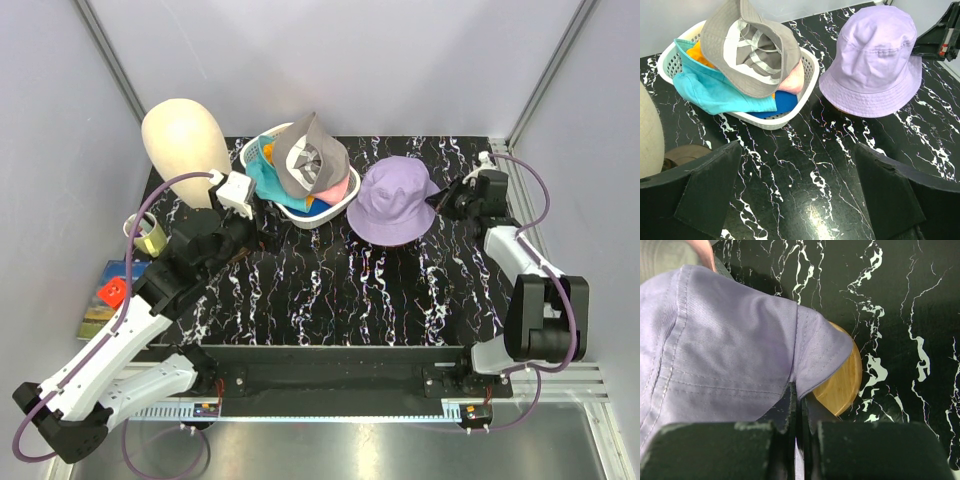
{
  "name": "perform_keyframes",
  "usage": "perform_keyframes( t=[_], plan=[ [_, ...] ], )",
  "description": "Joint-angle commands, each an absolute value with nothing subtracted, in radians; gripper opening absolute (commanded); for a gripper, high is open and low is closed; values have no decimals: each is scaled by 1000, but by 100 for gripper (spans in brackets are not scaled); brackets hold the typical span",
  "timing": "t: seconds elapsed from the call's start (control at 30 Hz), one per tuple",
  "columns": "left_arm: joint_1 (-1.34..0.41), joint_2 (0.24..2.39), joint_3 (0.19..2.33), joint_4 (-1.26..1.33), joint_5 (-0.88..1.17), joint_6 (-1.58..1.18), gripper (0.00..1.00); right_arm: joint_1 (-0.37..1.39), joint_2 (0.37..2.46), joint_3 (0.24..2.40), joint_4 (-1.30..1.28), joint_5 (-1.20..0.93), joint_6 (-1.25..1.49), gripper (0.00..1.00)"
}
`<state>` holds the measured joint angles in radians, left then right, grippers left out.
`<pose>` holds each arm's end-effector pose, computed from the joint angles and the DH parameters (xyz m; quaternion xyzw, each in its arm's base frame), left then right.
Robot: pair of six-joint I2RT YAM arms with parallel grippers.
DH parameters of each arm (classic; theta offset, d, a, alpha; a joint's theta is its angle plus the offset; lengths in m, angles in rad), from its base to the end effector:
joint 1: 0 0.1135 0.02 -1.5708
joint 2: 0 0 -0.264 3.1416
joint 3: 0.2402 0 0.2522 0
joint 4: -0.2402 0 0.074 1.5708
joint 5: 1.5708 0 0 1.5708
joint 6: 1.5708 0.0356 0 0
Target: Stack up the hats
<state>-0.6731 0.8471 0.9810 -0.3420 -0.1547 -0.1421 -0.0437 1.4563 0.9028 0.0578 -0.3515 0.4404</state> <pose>0.1495 -0.1121 0.3809 0.1562 0.7600 -0.1938 0.6003 0.3245 -0.0019 0.2469 0.1158 0.8425 0.2466 0.4647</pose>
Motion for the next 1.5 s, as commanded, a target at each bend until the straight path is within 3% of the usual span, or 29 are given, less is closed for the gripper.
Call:
perform_keyframes(
  t=[0.0,0.17,0.2,0.23,0.33,0.5,0.63,0.8,0.93,1.07,1.3,1.4,1.47],
  plan=[
    [-670,856,985,-284,-172,-124,99,-38,1488,890,87,-327,451,0],
    [-670,876,982,-281,-181,-118,99,-38,1468,871,84,-327,445,5],
    [-670,880,979,-275,-163,-100,99,-38,1459,876,72,-328,445,12],
    [-670,888,977,-272,-150,-91,99,-38,1454,879,57,-327,443,34],
    [-670,913,968,-256,-117,-49,99,-40,1421,871,17,-312,448,67],
    [-683,1030,1023,-307,-61,20,99,-40,1274,770,23,-253,500,81],
    [-755,1143,1112,-350,-152,5,99,-40,1134,693,60,-249,528,91],
    [-772,1326,1222,-278,-250,-61,99,-8,999,712,-50,-137,497,92],
    [-740,1531,1429,-264,-301,-86,99,70,957,706,-60,-74,486,92],
    [-644,1724,1558,-264,-240,-150,99,109,933,704,-66,-37,465,93],
    [-546,1877,1666,-229,-206,-176,98,129,913,706,-64,-52,460,93],
    [-511,1904,1645,-152,-111,-201,88,129,905,709,-64,-69,457,93],
    [-489,1916,1631,-118,-49,-233,76,129,897,707,-67,-80,456,93]
  ],
)
